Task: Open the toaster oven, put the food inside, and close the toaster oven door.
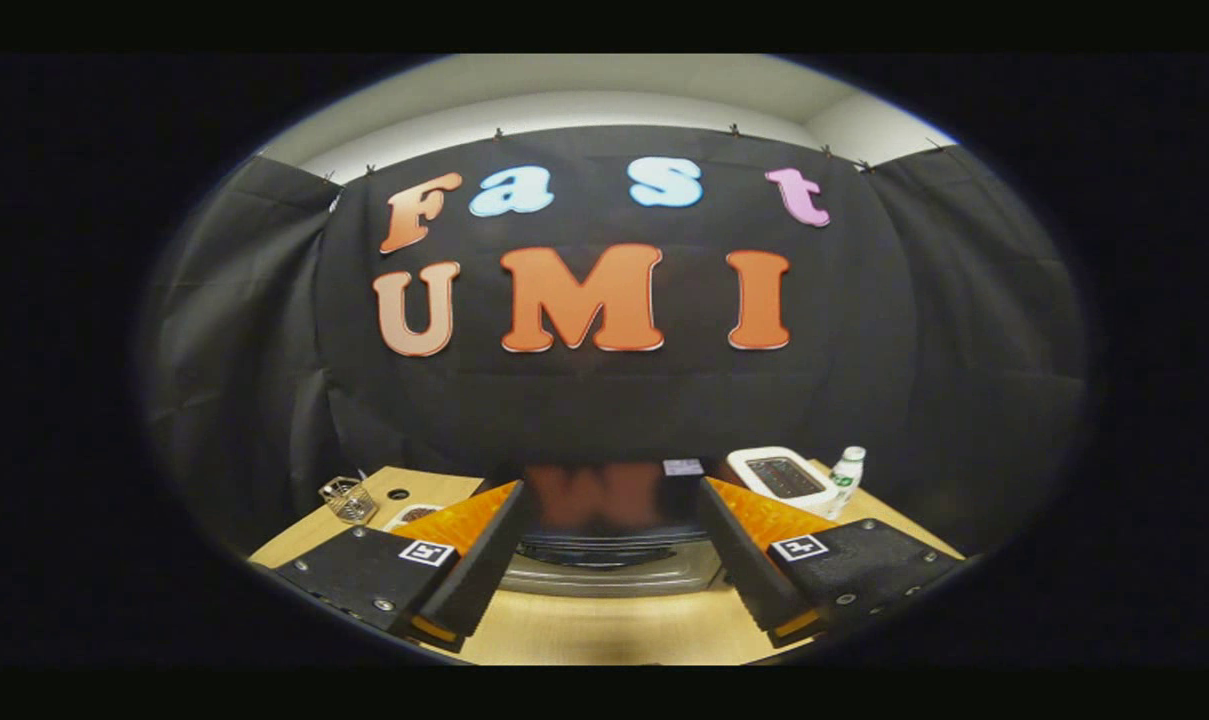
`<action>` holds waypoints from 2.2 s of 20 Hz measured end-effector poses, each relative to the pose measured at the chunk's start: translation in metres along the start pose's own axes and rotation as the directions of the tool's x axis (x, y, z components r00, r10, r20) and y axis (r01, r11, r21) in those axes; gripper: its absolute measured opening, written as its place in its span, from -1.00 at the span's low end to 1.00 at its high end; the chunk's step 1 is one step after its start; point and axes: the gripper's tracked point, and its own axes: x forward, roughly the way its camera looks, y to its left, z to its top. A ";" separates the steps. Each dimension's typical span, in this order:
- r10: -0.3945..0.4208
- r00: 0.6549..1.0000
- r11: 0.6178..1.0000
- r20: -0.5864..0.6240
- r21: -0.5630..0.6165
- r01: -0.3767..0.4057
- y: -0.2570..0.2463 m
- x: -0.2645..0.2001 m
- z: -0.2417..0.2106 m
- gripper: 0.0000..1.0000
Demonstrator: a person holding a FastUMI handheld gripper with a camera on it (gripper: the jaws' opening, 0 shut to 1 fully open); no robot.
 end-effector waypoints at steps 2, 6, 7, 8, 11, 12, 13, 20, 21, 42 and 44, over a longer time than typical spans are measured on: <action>-0.002 0.999 1.000 -0.047 0.003 0.002 0.003 0.021 -0.023 0.98; -0.014 0.992 1.000 -0.128 -0.013 0.013 0.004 0.047 -0.061 0.99; -0.010 0.991 1.000 -0.130 -0.011 0.008 0.007 0.050 -0.062 0.99; -0.007 0.991 1.000 -0.135 -0.015 0.005 0.009 0.054 -0.065 0.99; -0.010 0.987 0.999 -0.163 -0.043 0.003 0.010 0.059 -0.079 0.98; -0.008 0.985 0.999 -0.174 -0.048 -0.001 0.011 0.060 -0.083 0.98; -0.008 0.982 0.999 -0.190 -0.053 -0.002 0.012 0.062 -0.087 0.99; 0.010 0.980 0.997 -0.200 -0.076 -0.026 0.011 0.058 -0.090 0.99; 0.012 0.979 0.997 -0.205 -0.077 -0.028 0.011 0.054 -0.093 1.00; 0.008 0.861 0.998 -0.508 -0.052 -0.040 0.005 -0.060 -0.202 1.00; 0.007 0.843 0.999 -0.538 -0.037 -0.032 0.003 -0.066 -0.216 1.00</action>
